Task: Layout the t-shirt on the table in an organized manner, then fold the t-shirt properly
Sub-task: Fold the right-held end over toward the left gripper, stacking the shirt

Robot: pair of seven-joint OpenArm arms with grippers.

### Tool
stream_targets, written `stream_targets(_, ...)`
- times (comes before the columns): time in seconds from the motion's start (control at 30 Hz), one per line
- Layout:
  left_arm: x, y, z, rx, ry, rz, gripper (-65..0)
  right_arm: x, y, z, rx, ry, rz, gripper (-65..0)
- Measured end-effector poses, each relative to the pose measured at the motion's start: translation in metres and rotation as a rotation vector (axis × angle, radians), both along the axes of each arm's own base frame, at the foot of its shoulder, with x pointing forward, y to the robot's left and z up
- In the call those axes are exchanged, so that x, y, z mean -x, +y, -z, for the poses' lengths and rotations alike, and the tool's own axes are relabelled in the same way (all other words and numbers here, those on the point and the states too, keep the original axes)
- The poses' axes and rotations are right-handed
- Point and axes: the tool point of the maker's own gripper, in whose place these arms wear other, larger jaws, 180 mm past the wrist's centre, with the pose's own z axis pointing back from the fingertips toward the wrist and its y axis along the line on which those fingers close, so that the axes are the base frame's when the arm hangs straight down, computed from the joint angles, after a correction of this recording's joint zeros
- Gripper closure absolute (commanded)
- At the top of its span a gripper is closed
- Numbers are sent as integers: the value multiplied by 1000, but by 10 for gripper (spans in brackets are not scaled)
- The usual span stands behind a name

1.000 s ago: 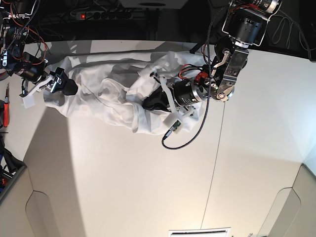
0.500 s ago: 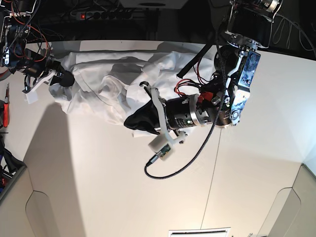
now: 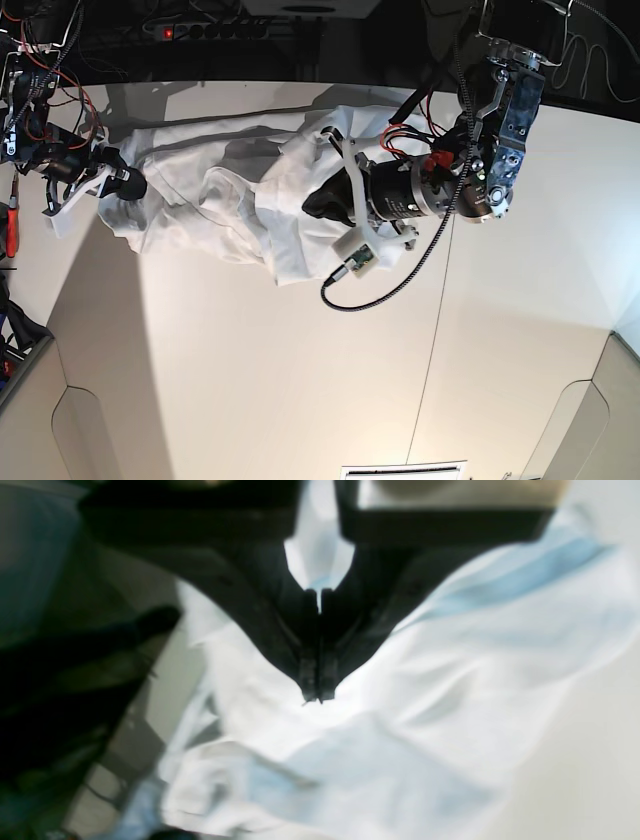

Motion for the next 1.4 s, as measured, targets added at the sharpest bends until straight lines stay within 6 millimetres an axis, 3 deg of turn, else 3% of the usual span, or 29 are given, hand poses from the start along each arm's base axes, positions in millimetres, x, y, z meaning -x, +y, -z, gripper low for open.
stream_targets(0.27,-13,50,4,-15,6,-166,0,-1,-1,0,7,-3,0,0)
stream_targets(0.57,22,44,31,37,127,-184,0,-21,33,-45,-174,-131,-14,0)
stream_targets(0.77,35,50,62,34,228,-214,0,-32,93,-96,-329,-282,-73,0)
stream_targets(0.9,37,51,73,64,254,-246,0,-33,137,-114,-402,-329,-126,0)
stream_targets(1.2,29,52,71,56,242,-243,0,-11,256,-110,-412,-320,-381,0)
stream_targets(1.3,26,53,70,49,235,-240,0,-1,282,-103,-343,-338,-466,0)
stream_targets(1.4,25,53,70,51,235,-240,0,4,295,-91,-256,-324,-507,0)
